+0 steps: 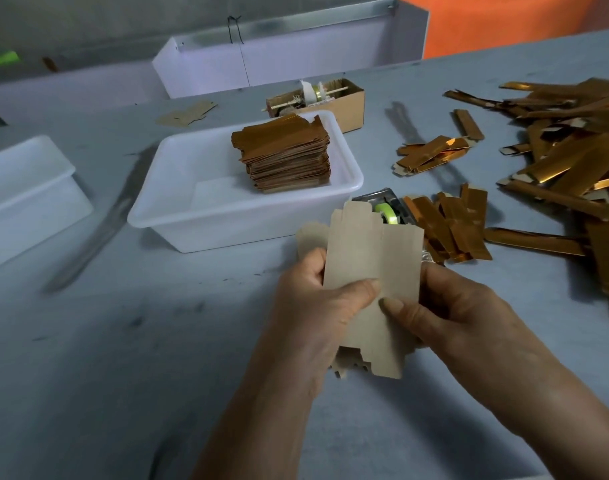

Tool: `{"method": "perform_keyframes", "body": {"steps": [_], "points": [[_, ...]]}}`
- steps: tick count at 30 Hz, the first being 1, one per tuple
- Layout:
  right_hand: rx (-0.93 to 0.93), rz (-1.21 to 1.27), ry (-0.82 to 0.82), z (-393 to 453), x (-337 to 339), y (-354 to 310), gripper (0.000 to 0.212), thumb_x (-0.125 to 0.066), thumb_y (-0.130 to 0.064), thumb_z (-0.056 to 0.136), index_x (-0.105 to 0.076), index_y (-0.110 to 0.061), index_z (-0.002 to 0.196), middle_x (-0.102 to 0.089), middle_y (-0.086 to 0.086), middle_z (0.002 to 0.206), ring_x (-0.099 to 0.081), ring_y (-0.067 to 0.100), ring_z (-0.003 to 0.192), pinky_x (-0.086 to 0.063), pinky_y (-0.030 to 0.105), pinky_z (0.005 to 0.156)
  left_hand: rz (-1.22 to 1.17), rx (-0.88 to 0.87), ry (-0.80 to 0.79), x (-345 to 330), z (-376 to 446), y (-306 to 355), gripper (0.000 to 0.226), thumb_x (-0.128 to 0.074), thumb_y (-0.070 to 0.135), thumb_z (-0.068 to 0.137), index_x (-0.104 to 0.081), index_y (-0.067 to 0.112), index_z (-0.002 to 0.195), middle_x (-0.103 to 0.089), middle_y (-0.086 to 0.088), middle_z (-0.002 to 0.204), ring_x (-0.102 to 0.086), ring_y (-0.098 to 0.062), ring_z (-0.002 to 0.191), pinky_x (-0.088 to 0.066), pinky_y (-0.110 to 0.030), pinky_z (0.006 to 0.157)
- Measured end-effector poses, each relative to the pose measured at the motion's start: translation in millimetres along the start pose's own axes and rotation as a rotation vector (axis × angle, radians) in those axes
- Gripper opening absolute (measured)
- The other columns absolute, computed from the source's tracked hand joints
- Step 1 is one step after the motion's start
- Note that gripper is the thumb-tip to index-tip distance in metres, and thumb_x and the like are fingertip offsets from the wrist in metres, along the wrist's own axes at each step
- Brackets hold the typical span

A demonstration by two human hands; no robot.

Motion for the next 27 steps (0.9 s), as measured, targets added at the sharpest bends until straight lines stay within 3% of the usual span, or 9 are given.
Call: {"method": "perform_keyframes", "body": {"steps": [3, 7, 11, 13, 16, 20, 24, 27], "points": [[0.02, -0.134, 0.096, -1, 2, -4, 0.009, -0.061, -0.041, 0.08, -0.054, -0.039, 0.085, -0.064, -0.018, 0.08, -0.055, -0.014, 0.078, -0.044, 0.006, 0.052, 0.02, -0.016, 0.036, -1, 1, -1, 0.024, -0.077, 0.016, 0.077, -0.067, 0.027, 0.095, -0.074, 0.003, 0.087, -0.071, -0.02, 0.08, -0.061, -0.046, 0.066], [0.186, -0.187, 0.207, -10, 1, -20, 0.03, -0.049, -0.062, 0.069, -0.046, -0.037, 0.085, -0.059, -0.021, 0.082, -0.057, -0.008, 0.07, -0.042, 0.006, 0.049, 0.014, -0.05, 0.051, -4, 1, -1, 0.028, -0.081, 0.024, 0.064, -0.067, 0.029, 0.088, -0.075, 0.004, 0.087, -0.072, -0.018, 0.083, -0.059, -0.046, 0.077], [0.264, -0.034, 0.171, -14, -8, -23, 0.018, -0.044, -0.051, 0.084, -0.05, -0.034, 0.088, -0.064, -0.008, 0.07, -0.062, 0.006, 0.054, -0.048, 0.016, 0.047, 0.026, -0.062, 0.022, -10, -3, -2, 0.029, -0.075, 0.032, 0.067, -0.071, 0.028, 0.095, -0.075, 0.003, 0.086, -0.071, -0.02, 0.085, -0.059, -0.048, 0.076], [0.266, -0.016, 0.154, -13, -11, -21, 0.017, -0.043, -0.046, 0.086, -0.051, -0.031, 0.09, -0.065, -0.005, 0.068, -0.063, 0.006, 0.052, -0.049, 0.017, 0.048, 0.033, -0.053, -0.033, -12, -4, -2, 0.018, -0.07, 0.03, 0.075, -0.073, 0.025, 0.091, -0.074, -0.003, 0.082, -0.071, -0.025, 0.079, -0.059, -0.051, 0.071], [0.239, -0.071, 0.142, -9, -10, -18, 0.018, -0.042, -0.044, 0.083, -0.051, -0.033, 0.094, -0.064, -0.013, 0.076, -0.064, 0.004, 0.058, -0.05, 0.015, 0.051, -0.011, 0.012, -0.162, -9, -6, -1, 0.014, -0.062, 0.028, 0.09, -0.073, 0.02, 0.092, -0.073, -0.011, 0.086, -0.071, -0.032, 0.083, -0.058, -0.05, 0.073], [0.197, -0.105, 0.07, -6, -11, -15, 0.019, -0.046, -0.04, 0.084, -0.054, -0.035, 0.1, -0.066, -0.017, 0.081, -0.065, 0.0, 0.065, -0.051, 0.011, 0.056, 0.013, -0.012, -0.162, -4, -7, 0, 0.014, -0.061, 0.022, 0.092, -0.072, 0.022, 0.1, -0.075, -0.002, 0.086, -0.072, -0.021, 0.077, -0.058, -0.035, 0.062], [0.134, -0.061, 0.247, -8, -2, -10, 0.03, -0.052, -0.052, 0.066, -0.052, -0.037, 0.092, -0.062, -0.019, 0.081, -0.06, -0.006, 0.074, -0.046, 0.005, 0.058, 0.007, 0.033, -0.179, -4, -8, 0, 0.016, -0.06, 0.017, 0.092, -0.072, 0.024, 0.1, -0.076, -0.002, 0.093, -0.072, -0.023, 0.09, -0.057, -0.052, 0.082], [0.023, 0.107, 0.212, -4, 0, -4, 0.034, -0.06, -0.052, 0.062, -0.058, -0.034, 0.092, -0.064, -0.014, 0.084, -0.061, -0.003, 0.081, -0.048, 0.01, 0.062, 0.062, 0.015, -0.212, -5, -9, 4, 0.016, -0.063, 0.016, 0.089, -0.073, 0.027, 0.094, -0.076, 0.001, 0.092, -0.072, -0.016, 0.089, -0.057, -0.044, 0.086]]}}
Point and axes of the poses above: each hand's wrist, its own z-axis towards the middle knuckle, its own x-axis out of the back of the hand, y = z × x, the point moved 4 cm from there along z, towards the middle knuckle
